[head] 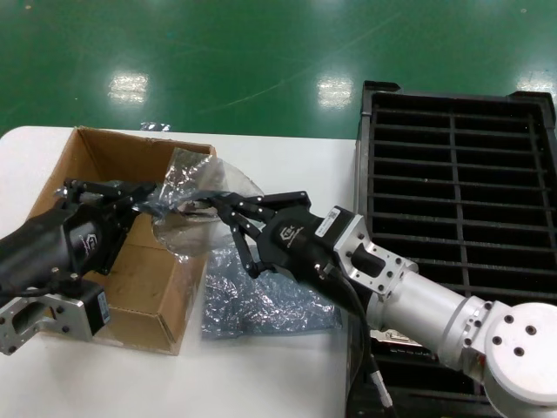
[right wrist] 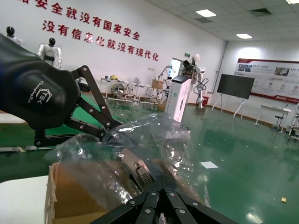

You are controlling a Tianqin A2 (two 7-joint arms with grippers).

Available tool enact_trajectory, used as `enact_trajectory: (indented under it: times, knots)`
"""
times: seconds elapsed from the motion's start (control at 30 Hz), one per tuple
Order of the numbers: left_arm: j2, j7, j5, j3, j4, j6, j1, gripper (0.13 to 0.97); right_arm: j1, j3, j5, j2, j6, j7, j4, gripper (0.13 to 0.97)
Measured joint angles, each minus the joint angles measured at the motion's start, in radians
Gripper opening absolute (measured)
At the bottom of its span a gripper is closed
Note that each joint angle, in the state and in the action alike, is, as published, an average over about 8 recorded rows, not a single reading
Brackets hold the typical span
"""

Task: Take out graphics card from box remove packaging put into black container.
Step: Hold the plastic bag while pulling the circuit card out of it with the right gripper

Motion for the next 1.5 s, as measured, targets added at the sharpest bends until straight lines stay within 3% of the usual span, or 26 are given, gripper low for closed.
enact_trajectory:
  times: [0.47,0.73,1.27,1.5]
  knots:
    - [0.000,0.000,0.000,0.000,0.000,0.000,0.000,0.139,-0.022,-0.004,0.002,-0.009,-0.024,-0.080,0.007,0.158]
    - [0.000,0.000,0.000,0.000,0.000,0.000,0.000,0.139,-0.028,0.001,0.009,-0.009,-0.033,-0.103,0.011,0.248]
    - [0.000,0.000,0.000,0.000,0.000,0.000,0.000,0.139,-0.016,0.012,0.015,-0.019,-0.040,-0.116,-0.023,0.248]
    - [0.000,0.000,0.000,0.000,0.000,0.000,0.000,0.139,-0.012,0.008,0.014,-0.024,-0.048,-0.122,-0.025,0.171]
